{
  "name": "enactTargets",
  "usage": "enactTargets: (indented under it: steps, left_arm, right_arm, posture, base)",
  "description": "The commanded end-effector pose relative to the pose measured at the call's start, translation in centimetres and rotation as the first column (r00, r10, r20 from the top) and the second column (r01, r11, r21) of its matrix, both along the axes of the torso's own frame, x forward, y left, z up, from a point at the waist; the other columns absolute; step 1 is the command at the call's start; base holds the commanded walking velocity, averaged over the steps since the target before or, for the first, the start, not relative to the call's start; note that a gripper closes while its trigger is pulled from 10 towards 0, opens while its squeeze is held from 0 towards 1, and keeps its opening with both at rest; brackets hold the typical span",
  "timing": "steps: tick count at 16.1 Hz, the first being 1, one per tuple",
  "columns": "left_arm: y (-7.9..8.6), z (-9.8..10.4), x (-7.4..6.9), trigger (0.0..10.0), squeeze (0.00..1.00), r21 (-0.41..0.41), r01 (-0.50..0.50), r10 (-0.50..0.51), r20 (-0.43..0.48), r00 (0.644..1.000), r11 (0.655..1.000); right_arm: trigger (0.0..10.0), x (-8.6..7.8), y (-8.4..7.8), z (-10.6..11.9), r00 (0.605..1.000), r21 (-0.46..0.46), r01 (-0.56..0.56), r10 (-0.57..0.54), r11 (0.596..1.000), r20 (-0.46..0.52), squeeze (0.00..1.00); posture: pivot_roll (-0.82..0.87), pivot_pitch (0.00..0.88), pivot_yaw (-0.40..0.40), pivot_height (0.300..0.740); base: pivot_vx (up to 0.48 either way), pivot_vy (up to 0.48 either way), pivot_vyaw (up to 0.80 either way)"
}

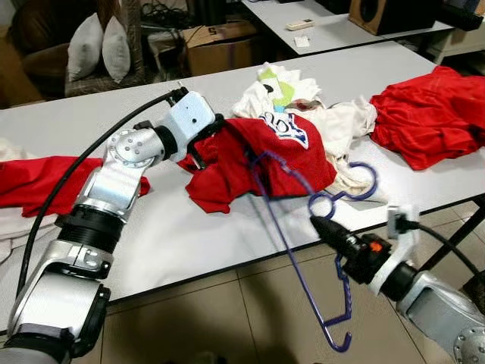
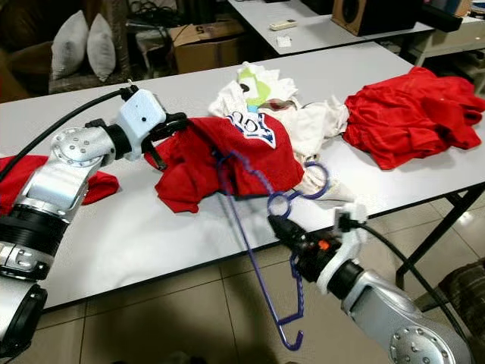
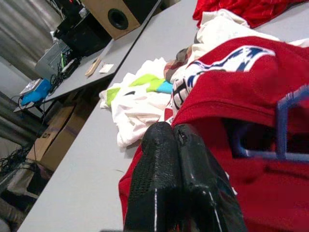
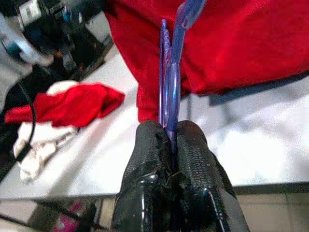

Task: Hang hanger

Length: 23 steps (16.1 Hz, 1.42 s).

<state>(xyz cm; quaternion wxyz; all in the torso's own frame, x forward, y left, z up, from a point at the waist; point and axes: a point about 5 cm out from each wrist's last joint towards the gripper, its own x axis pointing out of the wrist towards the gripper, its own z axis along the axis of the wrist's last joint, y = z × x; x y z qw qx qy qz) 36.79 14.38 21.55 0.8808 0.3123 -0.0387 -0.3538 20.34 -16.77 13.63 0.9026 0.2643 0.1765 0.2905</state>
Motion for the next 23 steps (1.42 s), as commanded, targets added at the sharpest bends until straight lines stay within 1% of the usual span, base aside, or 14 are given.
enactTargets:
  steps: [1,4,7,9,10,11,13,14,15,17,18,19,22,23]
  left_arm:
    - [-0.3,1.4,0.1,0.0,0.00,-0.017,0.019,-0.018,0.042,0.999,1.000]
    - [-0.9,1.8,-0.1,0.0,0.00,-0.032,0.059,-0.058,0.041,0.997,0.998]
    - [-1.1,2.0,-0.1,0.0,0.00,-0.038,0.073,-0.072,0.035,0.997,0.997]
    - [-1.0,1.6,0.0,0.0,0.00,-0.035,0.051,-0.050,0.022,0.998,0.998]
    - [-1.0,1.4,0.2,0.0,0.00,-0.047,0.023,-0.022,0.016,1.000,0.999]
    - [-1.0,1.4,0.3,0.0,0.00,-0.051,0.014,-0.013,0.013,1.000,0.999]
    - [-1.5,1.2,0.5,0.0,0.00,-0.085,-0.016,0.016,0.001,1.000,0.996]
    - [-1.8,1.1,0.8,0.0,0.00,-0.113,-0.057,0.057,-0.001,0.998,0.992]
    - [-1.9,1.1,1.0,0.0,0.00,-0.142,-0.097,0.097,-0.005,0.995,0.985]
    - [-1.9,0.9,1.5,0.0,0.00,-0.186,-0.153,0.151,-0.020,0.988,0.971]
    - [-1.9,0.9,1.5,0.0,0.00,-0.186,-0.154,0.153,-0.022,0.988,0.970]
    - [-1.7,1.0,1.6,0.0,0.00,-0.210,-0.188,0.186,-0.030,0.982,0.959]
    - [-0.7,1.1,1.9,0.0,0.00,-0.219,-0.241,0.242,-0.026,0.970,0.945]
    - [-0.4,1.1,1.8,0.0,0.00,-0.203,-0.244,0.246,-0.017,0.969,0.948]
  right_arm:
    - [10.0,-0.1,0.5,0.5,0.999,-0.024,-0.045,0.046,0.999,0.022,0.00]
    - [10.0,1.2,0.8,0.9,0.996,-0.096,-0.044,0.051,0.994,0.076,0.00]
    - [10.0,2.2,1.1,1.5,0.981,-0.256,-0.043,0.089,0.966,0.170,0.00]
    - [10.0,2.7,1.8,1.9,0.959,-0.447,-0.010,0.136,0.895,0.250,0.00]
    - [10.0,2.6,2.4,1.6,0.946,-0.541,-0.007,0.181,0.841,0.268,0.00]
    - [10.0,2.6,2.6,1.5,0.941,-0.571,-0.005,0.197,0.821,0.275,0.00]
    - [10.0,3.0,3.7,1.4,0.943,-0.560,0.090,0.111,0.824,0.314,0.00]
    - [10.0,3.2,4.4,1.8,0.933,-0.539,0.194,0.016,0.820,0.359,0.00]
    - [10.0,3.2,4.9,1.9,0.911,-0.587,0.265,0.002,0.765,0.413,0.00]
    - [10.0,3.1,5.4,2.0,0.858,-0.698,0.358,0.075,0.620,0.508,0.00]
    - [10.0,3.1,5.4,1.9,0.856,-0.700,0.366,0.072,0.613,0.512,0.00]
    - [10.0,2.9,5.5,1.7,0.853,-0.732,0.361,0.113,0.578,0.510,0.00]
    - [10.0,2.2,5.7,1.3,0.857,-0.741,0.391,0.079,0.546,0.510,0.00]
    - [10.0,2.2,5.6,1.4,0.857,-0.690,0.428,-0.020,0.584,0.515,0.00]
  posture:
    - [-0.14,0.000,0.089,0.740]
    - [-0.14,0.000,0.090,0.740]
    - [-0.14,0.000,0.084,0.740]
    - [-0.14,0.000,0.082,0.740]
    - [-0.14,0.000,0.083,0.740]
    - [-0.14,0.000,0.083,0.740]
    - [-0.14,0.000,0.087,0.740]
    - [-0.14,0.000,0.092,0.740]
    - [-0.14,0.000,0.097,0.740]
    - [-0.14,0.000,0.106,0.740]
    - [-0.14,0.000,0.106,0.740]
    - [-0.14,0.000,0.112,0.740]
    - [-0.13,0.000,0.114,0.740]
    - [-0.13,0.000,0.114,0.740]
  base:
    - [0.000,0.000,0.00]
    - [0.000,0.000,0.00]
    - [0.000,0.000,0.00]
    - [0.000,0.000,0.00]
    - [0.000,0.000,0.00]
    - [0.000,0.000,0.00]
    - [0.000,0.000,0.00]
    - [0.000,0.000,0.00]
    - [0.000,0.000,0.00]
    - [0.000,0.000,0.00]
    - [0.000,0.000,0.00]
    - [0.000,0.000,0.00]
    - [0.000,0.000,0.00]
    - [0.000,0.000,0.00]
